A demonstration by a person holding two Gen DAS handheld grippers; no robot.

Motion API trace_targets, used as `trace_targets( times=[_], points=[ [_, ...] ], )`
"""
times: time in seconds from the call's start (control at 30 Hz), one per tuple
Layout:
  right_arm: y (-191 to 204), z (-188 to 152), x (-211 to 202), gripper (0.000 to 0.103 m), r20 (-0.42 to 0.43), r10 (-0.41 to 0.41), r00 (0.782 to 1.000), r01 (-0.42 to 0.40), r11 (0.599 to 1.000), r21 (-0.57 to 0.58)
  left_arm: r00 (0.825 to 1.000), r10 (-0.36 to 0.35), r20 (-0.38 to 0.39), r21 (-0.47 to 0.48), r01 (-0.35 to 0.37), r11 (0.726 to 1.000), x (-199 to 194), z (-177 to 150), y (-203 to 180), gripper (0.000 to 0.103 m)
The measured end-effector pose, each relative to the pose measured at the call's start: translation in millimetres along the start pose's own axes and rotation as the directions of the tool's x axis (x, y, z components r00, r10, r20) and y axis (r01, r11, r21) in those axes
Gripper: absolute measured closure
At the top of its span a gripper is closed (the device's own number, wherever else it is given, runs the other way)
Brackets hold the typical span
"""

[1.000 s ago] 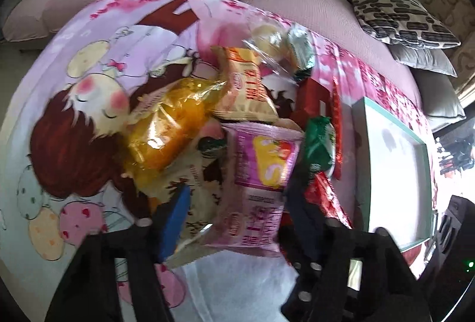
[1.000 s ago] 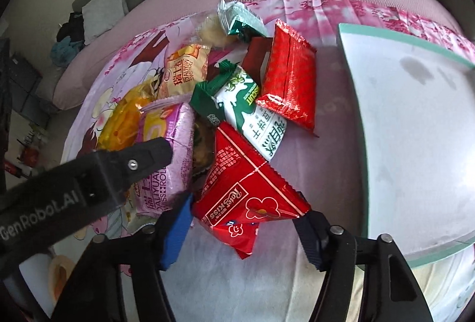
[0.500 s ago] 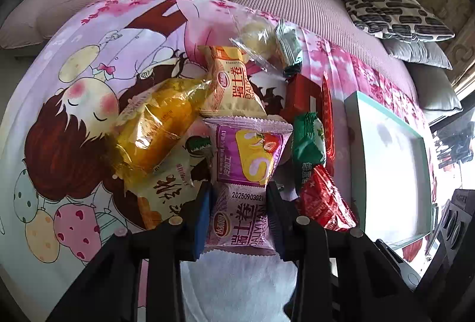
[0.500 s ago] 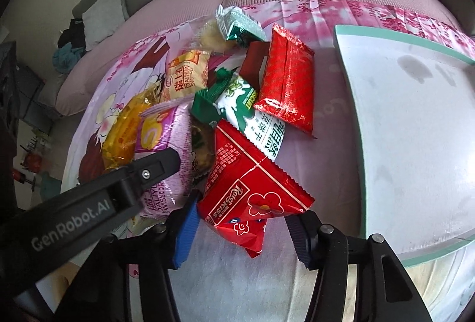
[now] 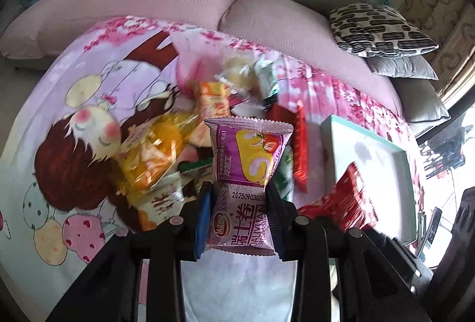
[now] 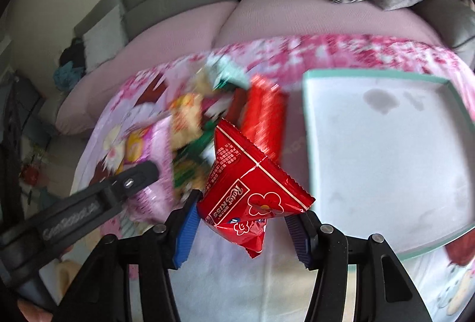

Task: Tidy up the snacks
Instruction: 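Carry both snacks over the tray and open both grippers to drop them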

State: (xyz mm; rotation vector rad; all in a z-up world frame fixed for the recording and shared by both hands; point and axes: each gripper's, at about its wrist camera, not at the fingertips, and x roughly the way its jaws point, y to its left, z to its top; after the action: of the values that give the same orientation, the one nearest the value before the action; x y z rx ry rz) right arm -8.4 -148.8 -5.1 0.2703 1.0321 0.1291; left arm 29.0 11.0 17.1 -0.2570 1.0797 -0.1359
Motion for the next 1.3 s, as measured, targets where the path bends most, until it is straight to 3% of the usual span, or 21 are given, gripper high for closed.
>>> trace_targets(
  times=[0.2,0.27,0.47,0.77,1.13,1.23,1.3],
  points=[
    [-53.8,25.8,-9.9,0.045,0.037,-0.121,0.992,0.115,0.984,0.133,0.999,-0.047,-0.004,0.093,0.047,0.995,5.2,15.3,-48.9,0.067],
    [-71.6,33.5,-11.2,0.045,0.049,-0.202,0.978,0.192,0.969,0.156,0.998,-0.057,-0.02,0.13,0.059,0.99,12.2,18.9,-67.3,0.067],
    [-136.4,50.2,-14.0,0.045,0.046,-0.304,0.951,0.279,0.916,0.287,0.993,-0.095,-0.067,0.226,0.108,0.968,38.7,22.9,-120.2,0.067],
    [-192.2,64.1,-5.1,0.045,0.048,-0.355,0.934,0.314,0.875,0.368,0.989,-0.106,-0.098,0.279,0.13,0.952,88.4,26.5,-170.4,0.067],
    [-222.4,65.9,3.1,0.043,0.031,-0.381,0.924,0.338,0.851,0.403,0.986,-0.101,-0.133,0.277,0.135,0.951,119.9,24.9,-190.2,0.066],
    [-222.2,66.7,1.3,0.041,0.023,-0.382,0.924,0.342,0.851,0.398,0.984,-0.11,-0.14,0.263,0.144,0.954,115.0,26.4,-188.6,0.05],
    [-223.2,65.4,1.9,0.04,0.005,-0.362,0.932,0.329,0.853,0.404,0.985,-0.113,-0.128,0.264,0.144,0.954,107.1,27.3,-187.2,0.047]
  ],
)
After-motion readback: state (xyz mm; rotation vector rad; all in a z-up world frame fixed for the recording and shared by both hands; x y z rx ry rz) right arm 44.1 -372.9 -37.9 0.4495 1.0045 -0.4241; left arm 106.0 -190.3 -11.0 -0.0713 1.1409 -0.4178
